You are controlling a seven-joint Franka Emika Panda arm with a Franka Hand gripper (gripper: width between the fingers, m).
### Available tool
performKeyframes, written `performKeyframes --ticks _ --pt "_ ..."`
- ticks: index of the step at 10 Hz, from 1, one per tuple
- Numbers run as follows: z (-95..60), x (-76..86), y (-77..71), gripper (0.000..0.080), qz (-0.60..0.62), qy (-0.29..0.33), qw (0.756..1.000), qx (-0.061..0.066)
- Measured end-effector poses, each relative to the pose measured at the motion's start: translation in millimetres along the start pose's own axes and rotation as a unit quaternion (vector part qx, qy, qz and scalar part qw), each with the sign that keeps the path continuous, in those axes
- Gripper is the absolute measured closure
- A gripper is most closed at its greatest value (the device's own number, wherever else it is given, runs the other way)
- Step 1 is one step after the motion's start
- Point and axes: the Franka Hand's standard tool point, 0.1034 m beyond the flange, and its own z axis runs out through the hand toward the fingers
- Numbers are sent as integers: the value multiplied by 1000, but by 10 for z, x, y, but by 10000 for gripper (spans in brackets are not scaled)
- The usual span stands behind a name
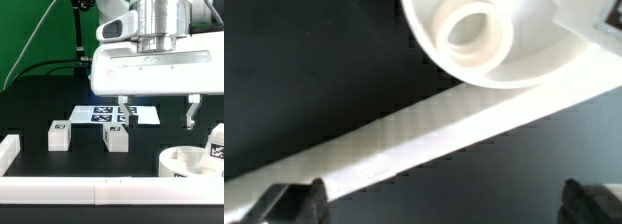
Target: Assemble stool
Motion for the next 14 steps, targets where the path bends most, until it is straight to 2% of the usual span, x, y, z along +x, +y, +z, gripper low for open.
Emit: performKeyframes --ticks 2,3,4,5,6,8,9,10,11,12,13,14 --pt "20 -24 45 150 -31 -11 999 -2" --pt "64 -69 154 150 -38 -31 999 -7" --pt "88 -162 218 150 -47 -89 995 -14" --pt "27 -169 248 150 -51 -152 987 -25" --pt "-29 -140 250 150 -46 -189 980 -36" --pt "-16 -152 301 150 -40 -233 971 -40" --pt "-45 -199 335 150 -35 -276 960 -42" --pt "-29 -216 399 150 -32 -311 949 -47" --pt "29 -281 519 150 -32 -347 936 -61" --pt "6 -376 661 150 -32 -406 911 -73" --pt "-1 -380 781 150 -26 -437 896 -74" --pt "-17 -405 837 150 -20 -448 891 -73"
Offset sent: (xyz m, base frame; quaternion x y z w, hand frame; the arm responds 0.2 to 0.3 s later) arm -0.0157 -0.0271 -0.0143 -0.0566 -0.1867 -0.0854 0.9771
